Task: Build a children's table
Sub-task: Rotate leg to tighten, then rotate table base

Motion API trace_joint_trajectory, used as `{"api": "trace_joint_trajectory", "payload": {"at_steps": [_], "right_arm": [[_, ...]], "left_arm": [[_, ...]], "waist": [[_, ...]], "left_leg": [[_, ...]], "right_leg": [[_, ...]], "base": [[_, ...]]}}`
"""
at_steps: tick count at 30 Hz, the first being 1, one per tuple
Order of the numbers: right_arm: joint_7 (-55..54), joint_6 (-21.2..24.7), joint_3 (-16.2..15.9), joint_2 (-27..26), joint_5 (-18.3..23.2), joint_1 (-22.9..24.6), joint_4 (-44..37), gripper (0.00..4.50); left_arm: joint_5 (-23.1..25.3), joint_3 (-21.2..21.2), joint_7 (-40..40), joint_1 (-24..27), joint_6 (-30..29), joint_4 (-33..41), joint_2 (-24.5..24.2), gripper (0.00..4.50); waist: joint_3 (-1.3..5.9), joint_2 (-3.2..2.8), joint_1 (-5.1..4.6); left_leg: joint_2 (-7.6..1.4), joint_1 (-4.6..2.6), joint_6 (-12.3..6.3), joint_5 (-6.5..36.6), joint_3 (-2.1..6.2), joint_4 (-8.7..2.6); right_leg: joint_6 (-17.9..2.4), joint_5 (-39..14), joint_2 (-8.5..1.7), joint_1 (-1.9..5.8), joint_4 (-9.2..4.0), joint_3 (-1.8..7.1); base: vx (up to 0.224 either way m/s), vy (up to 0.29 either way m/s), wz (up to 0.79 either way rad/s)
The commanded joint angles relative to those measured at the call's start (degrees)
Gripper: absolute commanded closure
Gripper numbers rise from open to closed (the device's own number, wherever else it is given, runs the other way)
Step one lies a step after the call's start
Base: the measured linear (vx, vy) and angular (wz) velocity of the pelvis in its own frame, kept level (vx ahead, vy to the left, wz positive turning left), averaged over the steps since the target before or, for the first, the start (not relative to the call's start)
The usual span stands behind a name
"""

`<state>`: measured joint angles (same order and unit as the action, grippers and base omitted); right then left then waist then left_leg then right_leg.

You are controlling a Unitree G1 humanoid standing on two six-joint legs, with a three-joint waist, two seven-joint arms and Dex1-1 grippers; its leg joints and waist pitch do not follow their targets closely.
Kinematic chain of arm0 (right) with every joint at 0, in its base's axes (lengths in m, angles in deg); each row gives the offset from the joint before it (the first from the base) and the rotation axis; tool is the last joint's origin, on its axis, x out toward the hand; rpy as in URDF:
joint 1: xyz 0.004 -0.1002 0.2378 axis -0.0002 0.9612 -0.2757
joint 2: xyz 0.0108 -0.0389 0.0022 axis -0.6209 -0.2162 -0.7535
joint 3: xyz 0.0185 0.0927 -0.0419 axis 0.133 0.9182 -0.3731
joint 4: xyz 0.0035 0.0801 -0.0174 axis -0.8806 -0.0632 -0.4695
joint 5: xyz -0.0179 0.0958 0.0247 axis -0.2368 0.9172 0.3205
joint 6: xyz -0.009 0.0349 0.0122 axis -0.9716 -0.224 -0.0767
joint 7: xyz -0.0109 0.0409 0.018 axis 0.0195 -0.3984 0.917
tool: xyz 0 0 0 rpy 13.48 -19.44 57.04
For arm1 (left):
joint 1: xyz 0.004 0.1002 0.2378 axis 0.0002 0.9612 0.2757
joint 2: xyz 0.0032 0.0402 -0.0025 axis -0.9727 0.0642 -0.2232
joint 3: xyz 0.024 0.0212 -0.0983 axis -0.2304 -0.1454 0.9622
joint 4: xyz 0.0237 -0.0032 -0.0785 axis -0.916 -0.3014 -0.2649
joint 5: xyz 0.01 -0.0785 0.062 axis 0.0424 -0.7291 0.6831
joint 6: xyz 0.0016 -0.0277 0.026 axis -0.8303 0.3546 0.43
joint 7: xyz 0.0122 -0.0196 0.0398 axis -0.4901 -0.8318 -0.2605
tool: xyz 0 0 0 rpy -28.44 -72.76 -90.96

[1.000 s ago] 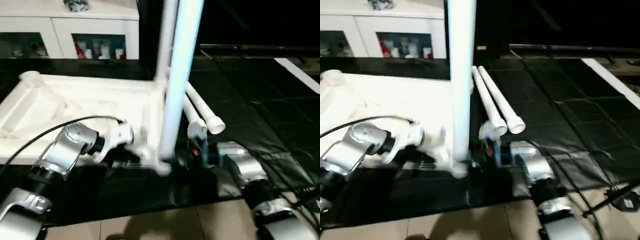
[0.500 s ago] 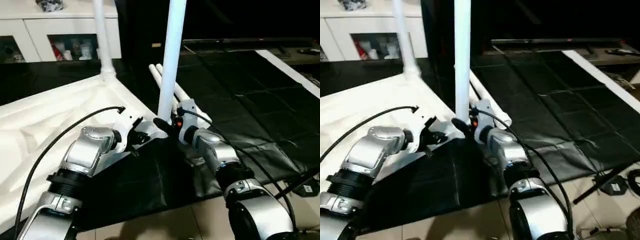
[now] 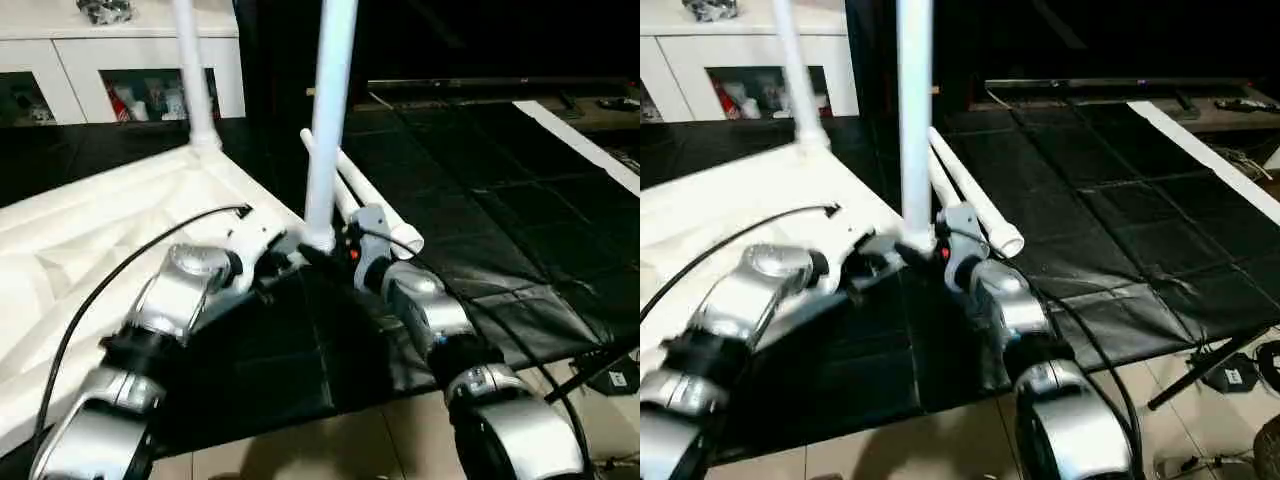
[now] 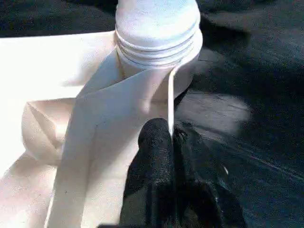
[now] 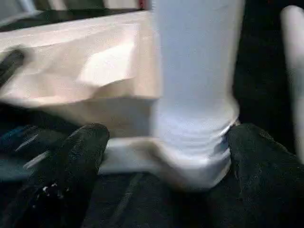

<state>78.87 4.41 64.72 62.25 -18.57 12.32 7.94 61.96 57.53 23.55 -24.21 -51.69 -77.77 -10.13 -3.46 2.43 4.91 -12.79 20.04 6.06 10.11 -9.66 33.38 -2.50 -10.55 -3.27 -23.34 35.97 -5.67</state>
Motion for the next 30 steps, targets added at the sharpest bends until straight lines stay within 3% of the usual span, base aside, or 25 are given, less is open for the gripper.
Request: {"api": "trace_joint_trajectory", "payload": {"at_steps": [1,2,3,4,7,10,12,14,16,17,19,22,23,24,25,28,30], "right_arm": [[1.10,-0.22,-0.73,0.87,-0.12,0.68,-3.38,0.04],[1.49,-0.67,-0.71,1.53,0.02,1.52,-5.00,0.04],[2.43,-0.77,-0.64,2.39,0.56,2.98,-7.67,0.04],[2.63,-0.80,-0.55,2.63,0.79,3.48,-8.57,0.04],[2.42,-0.91,0.11,3.46,1.88,6.42,-13.86,0.04],[1.58,-0.52,0.82,3.45,2.12,7.49,-15.99,0.04],[1.25,1.16,1.13,3.51,2.40,8.24,-17.55,0.00],[1.76,2.19,0.33,4.02,2.02,8.60,-18.17,0.00],[4.68,3.69,-1.58,4.47,2.08,9.50,-19.54,0.00],[5.53,3.73,-2.50,4.58,1.79,9.89,-20.06,0.00],[5.73,3.24,-4.01,4.82,0.44,10.37,-20.17,0.00],[5.49,2.91,-4.62,4.71,-0.45,10.24,-19.32,0.00],[5.40,3.00,-4.89,4.39,-0.63,10.09,-19.02,0.00],[5.72,3.88,-5.42,3.93,-0.55,10.00,-19.13,0.00],[5.75,3.95,-5.46,3.91,-0.54,10.00,-19.16,0.00],[5.84,4.26,-6.77,3.15,-1.04,9.63,-18.64,0.00],[5.84,4.26,-6.77,3.15,-1.04,9.63,-18.64,0.00]], "left_arm": [[0.61,1.32,-2.18,-3.37,3.72,-1.19,0.24,4.50],[0.84,1.27,-2.70,-4.20,4.83,-2.98,0.39,4.50],[1.43,1.04,-3.77,-5.45,7.45,-5.87,0.52,4.50],[1.64,0.96,-4.17,-5.86,8.56,-6.87,0.56,4.50],[0.87,2.69,-7.65,-8.90,16.51,-13.82,1.72,4.50],[0.07,4.29,-9.50,-10.43,18.89,-15.90,1.86,4.50],[-2.23,7.00,-9.74,-11.41,19.52,-15.85,1.83,4.06],[-4.25,8.77,-8.08,-11.92,18.32,-14.95,1.18,3.95],[-3.70,8.47,-6.81,-11.44,16.98,-13.65,-1.23,3.76],[-3.13,8.24,-6.69,-11.17,16.43,-13.17,-2.53,3.76],[-2.96,9.12,-7.07,-10.65,15.00,-12.14,-4.84,3.58],[-1.86,9.94,-7.87,-9.81,14.19,-10.76,-8.26,3.58],[-0.56,10.88,-8.87,-9.01,13.16,-9.64,-11.75,3.58],[1.66,11.92,-9.81,-7.55,11.85,-8.04,-17.01,3.58],[1.78,11.97,-9.84,-7.45,11.78,-7.96,-17.31,3.58],[5.28,12.11,-8.51,-3.10,8.76,-5.67,-26.44,3.74],[5.28,12.11,-8.51,-3.10,8.76,-5.67,-26.44,3.85]], "waist": [[4.40,-1.15,0.17],[4.45,-0.73,0.15],[4.41,-0.85,0.34],[4.57,-0.53,0.35],[4.72,-0.32,0.49],[4.87,0.10,0.40],[5.11,0.05,0.56],[5.06,-0.05,0.65],[4.71,0.08,0.65],[4.36,0.03,0.51],[3.91,0.28,0.39],[3.88,-0.02,0.54],[3.84,0.84,0.50],[3.81,0.51,0.23],[3.91,0.28,-0.02],[3.63,0.43,-0.40],[3.47,0.31,-0.01]], "left_leg": [[-0.48,0.06,-0.96,9.00,0.06,-3.37],[-0.65,0.07,-1.05,8.57,0.11,-3.39],[-0.50,0.25,-1.56,7.31,0.09,-3.32],[-0.60,0.20,-1.78,6.75,0.08,-3.25],[-0.50,0.38,-3.16,3.69,0.00,-3.03],[-0.50,0.59,-3.51,3.07,0.06,-2.95],[-0.41,0.70,-4.44,0.70,-0.03,-2.61],[-0.41,0.72,-4.81,0.63,-0.10,-2.52],[-0.57,0.53,-4.54,3.03,-0.16,-2.70],[-0.67,0.69,-4.04,4.95,-0.13,-2.92],[-0.80,0.18,-2.20,8.47,-0.20,-3.19],[-0.84,0.00,-0.89,8.69,-0.11,-3.33],[-0.98,0.08,-0.77,8.67,-0.03,-3.44],[-0.95,0.41,-0.24,9.23,0.24,-3.66],[-0.99,0.36,0.25,9.26,0.41,-3.77],[-1.18,-0.30,0.50,9.57,0.27,-3.88],[-1.21,-0.81,0.75,10.61,0.07,-3.88]], "right_leg": [[-8.92,-8.69,-4.51,3.73,-4.55,3.64],[-9.27,-7.86,-4.64,3.76,-4.33,3.65],[-9.28,-6.53,-4.49,3.85,-4.23,3.61],[-9.37,-5.36,-4.52,3.88,-4.07,3.65],[-10.08,-0.14,-4.59,4.06,-3.56,3.69],[-10.63,1.05,-4.84,4.36,-3.24,3.64],[-11.49,4.46,-4.79,4.26,-2.76,3.73],[-12.63,5.87,-4.82,4.04,-2.75,3.63],[-12.91,3.11,-4.81,3.92,-3.02,3.56],[-11.96,-0.44,-4.92,3.90,-3.35,3.54],[-9.22,-10.10,-5.14,3.57,-4.49,3.60],[-8.32,-12.09,-5.05,3.38,-4.47,3.77],[-8.00,-12.34,-5.13,3.31,-4.30,3.71],[-7.15,-13.36,-5.15,3.50,-4.05,3.70],[-6.36,-13.32,-5.09,3.51,-4.08,3.70],[-7.59,-10.33,-4.77,2.74,-3.95,3.78],[-8.61,-10.86,-4.84,2.44,-4.14,3.97]], "base": [[0.000,0.000,0.00],[0.000,0.000,0.00],[0.000,0.000,0.00],[0.000,0.000,0.00],[0.000,0.000,0.00],[0.000,0.000,0.00],[0.000,0.000,0.00],[0.000,0.000,0.00],[0.000,0.000,0.00],[0.000,0.000,0.00],[0.000,0.000,0.00],[0.000,0.000,0.00],[0.000,0.000,0.00],[0.000,0.000,0.00],[0.000,0.000,0.00],[0.000,0.000,0.00],[0.000,0.000,0.00]]}}
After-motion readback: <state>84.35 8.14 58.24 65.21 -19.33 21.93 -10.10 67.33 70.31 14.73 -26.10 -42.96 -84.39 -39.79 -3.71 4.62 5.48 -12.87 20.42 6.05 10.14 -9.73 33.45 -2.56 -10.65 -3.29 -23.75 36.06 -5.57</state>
